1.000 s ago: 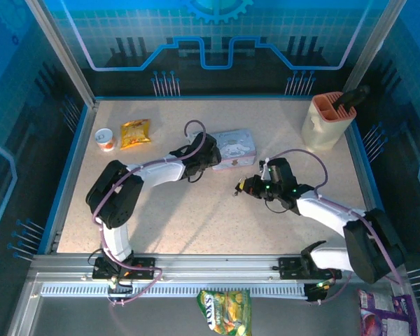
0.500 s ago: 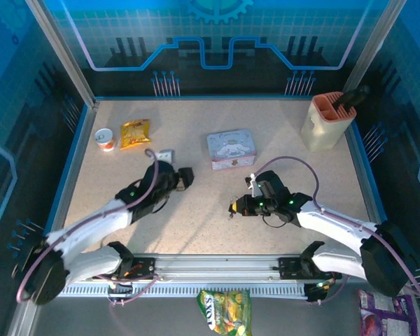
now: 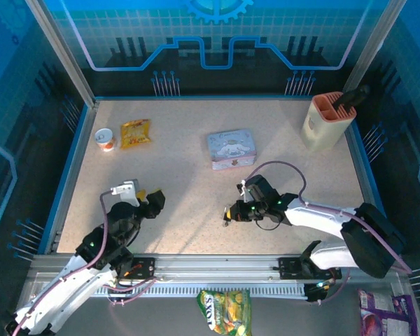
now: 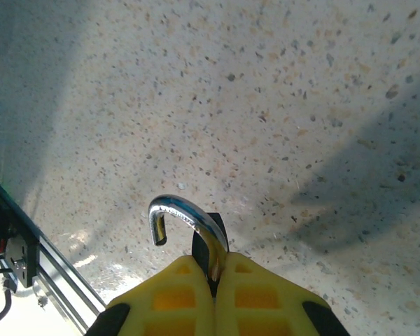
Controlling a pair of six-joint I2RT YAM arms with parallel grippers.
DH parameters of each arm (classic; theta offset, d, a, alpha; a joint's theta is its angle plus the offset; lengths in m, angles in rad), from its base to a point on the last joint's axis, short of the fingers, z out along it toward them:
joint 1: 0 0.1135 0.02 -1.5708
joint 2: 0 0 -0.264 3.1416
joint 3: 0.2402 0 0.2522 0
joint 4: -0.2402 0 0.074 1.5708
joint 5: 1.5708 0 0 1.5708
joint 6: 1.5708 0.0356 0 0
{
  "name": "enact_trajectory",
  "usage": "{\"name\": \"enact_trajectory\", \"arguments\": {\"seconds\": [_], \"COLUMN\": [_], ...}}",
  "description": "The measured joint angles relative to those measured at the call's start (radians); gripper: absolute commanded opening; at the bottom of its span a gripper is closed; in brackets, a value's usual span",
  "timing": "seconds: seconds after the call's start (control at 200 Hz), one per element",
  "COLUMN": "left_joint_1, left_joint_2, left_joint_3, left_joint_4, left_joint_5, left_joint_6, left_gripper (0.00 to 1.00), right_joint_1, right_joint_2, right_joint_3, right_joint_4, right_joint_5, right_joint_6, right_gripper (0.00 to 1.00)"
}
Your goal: Unlock the padlock with the key
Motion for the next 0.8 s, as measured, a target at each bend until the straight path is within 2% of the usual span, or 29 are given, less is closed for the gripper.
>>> {"name": "enact_trajectory", "arguments": {"seconds": [0.09,0.375,0.485,0.645,0.8], "left_joint_1": [0.000,0.000,0.000,0.000,0.000], "left_joint_2": [-0.006,0.082,0.110,0.115,0.115], "left_joint_3": [-0.004,-0.005,-0.005,-0.005,-0.005], "left_joint_4": [-0.010,-0.001,0.000,0.005,0.016], "left_joint_5": [0.000,0.001,0.000,-0.003,-0.032], "left_joint_6": [0.000,0.008,0.008,0.023,0.041], "left_gripper": [0.71,0.72,0.73,0.75,0.78], "right_joint_1": [0.003,0.000,-0.012,-0.046,-0.119], "right_joint_2": [0.015,0.015,0.007,-0.078,-0.234], "right_joint_3": [0.000,0.000,0.000,0.000,0.013], "right_joint_4": [0.000,-0.053,-0.098,-0.177,-0.284], "right_joint_5": [-0.003,0.030,0.048,0.076,0.119], "right_joint_6": [0.004,-0.014,-0.033,-0.071,-0.141], "right_gripper": [0.00,0.29,0.37,0.47,0.54]}}
